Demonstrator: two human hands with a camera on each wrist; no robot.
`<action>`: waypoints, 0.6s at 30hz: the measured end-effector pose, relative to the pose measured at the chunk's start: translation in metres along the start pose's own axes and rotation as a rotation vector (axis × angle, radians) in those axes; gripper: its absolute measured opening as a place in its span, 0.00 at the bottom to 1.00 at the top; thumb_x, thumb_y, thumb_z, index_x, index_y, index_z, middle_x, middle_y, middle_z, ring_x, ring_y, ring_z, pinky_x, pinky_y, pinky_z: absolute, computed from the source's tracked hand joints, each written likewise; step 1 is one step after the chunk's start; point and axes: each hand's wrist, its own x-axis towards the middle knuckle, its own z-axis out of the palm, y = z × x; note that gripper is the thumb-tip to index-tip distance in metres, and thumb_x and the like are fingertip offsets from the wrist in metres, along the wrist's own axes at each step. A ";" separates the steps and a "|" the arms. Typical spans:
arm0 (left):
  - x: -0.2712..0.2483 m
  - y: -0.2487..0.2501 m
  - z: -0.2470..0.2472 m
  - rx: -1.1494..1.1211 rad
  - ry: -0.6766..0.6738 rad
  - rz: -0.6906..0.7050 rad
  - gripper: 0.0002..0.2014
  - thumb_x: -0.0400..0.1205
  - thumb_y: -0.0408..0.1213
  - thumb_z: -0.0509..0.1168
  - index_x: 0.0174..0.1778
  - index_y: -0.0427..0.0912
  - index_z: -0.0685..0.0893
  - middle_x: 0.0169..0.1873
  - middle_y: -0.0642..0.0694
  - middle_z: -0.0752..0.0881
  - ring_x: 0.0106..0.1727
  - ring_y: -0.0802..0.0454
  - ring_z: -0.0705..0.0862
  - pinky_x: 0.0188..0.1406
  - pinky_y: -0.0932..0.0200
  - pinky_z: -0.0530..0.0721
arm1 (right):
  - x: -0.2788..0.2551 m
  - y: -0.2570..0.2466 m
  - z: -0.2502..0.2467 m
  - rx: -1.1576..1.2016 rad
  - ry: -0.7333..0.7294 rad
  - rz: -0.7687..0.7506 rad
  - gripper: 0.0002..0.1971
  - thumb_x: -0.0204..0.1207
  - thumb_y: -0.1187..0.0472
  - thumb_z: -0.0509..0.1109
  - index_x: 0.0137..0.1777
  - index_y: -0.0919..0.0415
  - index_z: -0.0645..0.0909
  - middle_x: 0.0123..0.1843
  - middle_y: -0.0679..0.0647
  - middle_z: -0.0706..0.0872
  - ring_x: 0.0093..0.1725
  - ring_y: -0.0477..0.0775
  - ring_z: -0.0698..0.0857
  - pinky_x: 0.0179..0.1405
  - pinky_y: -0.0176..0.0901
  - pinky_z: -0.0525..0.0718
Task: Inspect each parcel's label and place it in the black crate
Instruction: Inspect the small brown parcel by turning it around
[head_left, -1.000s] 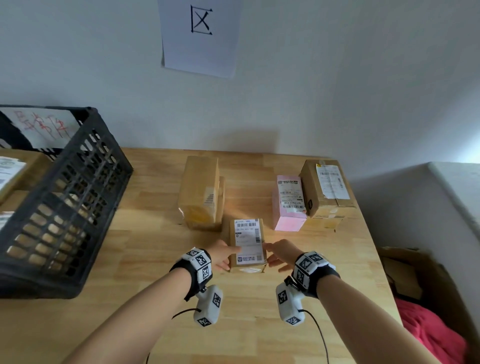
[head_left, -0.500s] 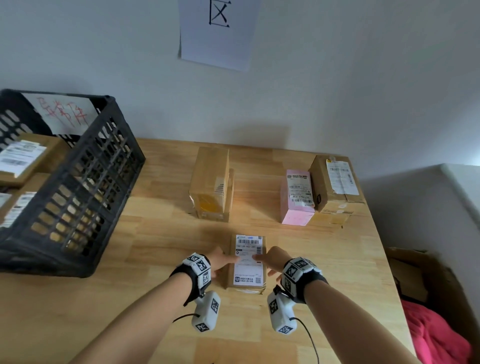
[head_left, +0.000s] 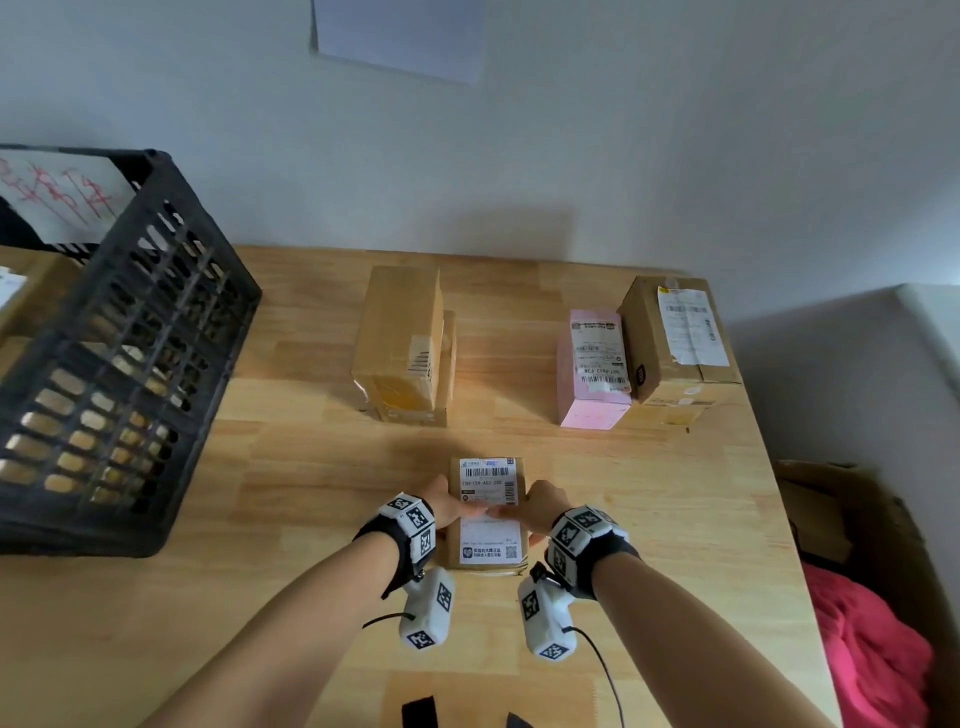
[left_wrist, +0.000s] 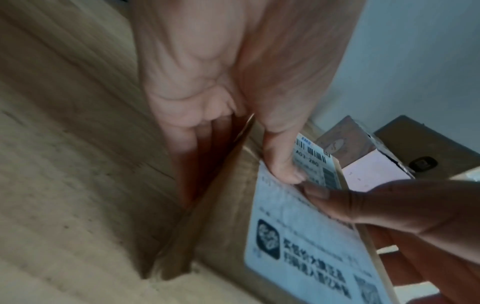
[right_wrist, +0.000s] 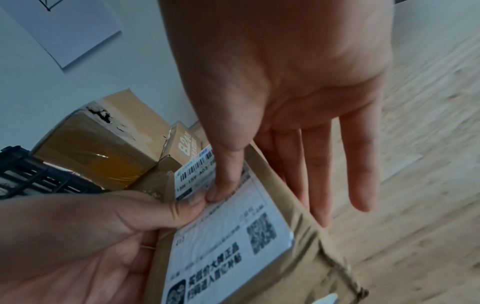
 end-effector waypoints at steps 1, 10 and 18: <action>0.000 0.001 0.000 0.027 -0.003 0.010 0.29 0.69 0.45 0.79 0.62 0.38 0.78 0.58 0.43 0.86 0.60 0.44 0.84 0.63 0.43 0.82 | 0.002 -0.001 -0.001 -0.026 -0.013 -0.001 0.31 0.68 0.43 0.77 0.62 0.66 0.81 0.57 0.60 0.88 0.52 0.57 0.89 0.54 0.50 0.88; 0.009 0.003 -0.008 0.188 -0.092 0.048 0.21 0.66 0.52 0.78 0.52 0.49 0.86 0.53 0.48 0.89 0.54 0.48 0.87 0.57 0.45 0.86 | 0.010 -0.005 -0.009 -0.131 -0.099 -0.023 0.26 0.72 0.45 0.74 0.65 0.61 0.82 0.59 0.57 0.88 0.53 0.56 0.89 0.57 0.48 0.87; -0.001 0.005 -0.006 0.144 -0.073 0.057 0.20 0.71 0.48 0.76 0.57 0.45 0.85 0.56 0.47 0.88 0.57 0.48 0.86 0.61 0.49 0.83 | 0.002 -0.004 -0.009 -0.088 -0.091 -0.022 0.25 0.73 0.45 0.73 0.63 0.62 0.82 0.58 0.57 0.89 0.50 0.55 0.90 0.54 0.48 0.88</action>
